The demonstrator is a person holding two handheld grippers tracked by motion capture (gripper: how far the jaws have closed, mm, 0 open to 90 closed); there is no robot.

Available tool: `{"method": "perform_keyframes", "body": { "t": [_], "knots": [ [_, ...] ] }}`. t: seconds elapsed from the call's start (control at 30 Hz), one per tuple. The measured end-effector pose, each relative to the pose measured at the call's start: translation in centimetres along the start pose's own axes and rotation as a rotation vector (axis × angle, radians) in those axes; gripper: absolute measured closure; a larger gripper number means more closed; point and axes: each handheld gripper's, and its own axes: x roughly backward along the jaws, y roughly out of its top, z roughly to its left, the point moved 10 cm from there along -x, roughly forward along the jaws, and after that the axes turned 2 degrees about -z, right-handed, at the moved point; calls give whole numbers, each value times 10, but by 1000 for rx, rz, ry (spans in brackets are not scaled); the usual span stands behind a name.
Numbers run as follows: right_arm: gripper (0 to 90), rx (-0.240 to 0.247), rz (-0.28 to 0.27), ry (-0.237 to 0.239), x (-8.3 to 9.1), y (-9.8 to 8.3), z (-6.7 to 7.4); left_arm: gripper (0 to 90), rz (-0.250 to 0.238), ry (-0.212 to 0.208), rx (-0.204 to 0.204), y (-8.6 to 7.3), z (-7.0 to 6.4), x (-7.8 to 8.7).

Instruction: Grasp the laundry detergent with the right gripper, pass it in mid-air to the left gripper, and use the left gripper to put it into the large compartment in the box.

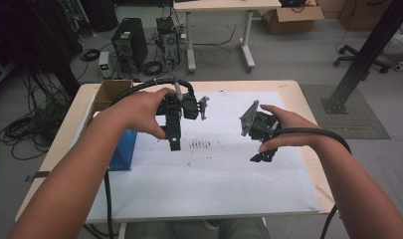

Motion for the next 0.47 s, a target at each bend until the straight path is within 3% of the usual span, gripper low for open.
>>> {"method": "perform_keyframes", "body": {
  "t": [0.47],
  "knots": [
    [34,-6,6,4,-4,1,2,2,-3,-3,-4,-2,-1,-2]
  ]
}}
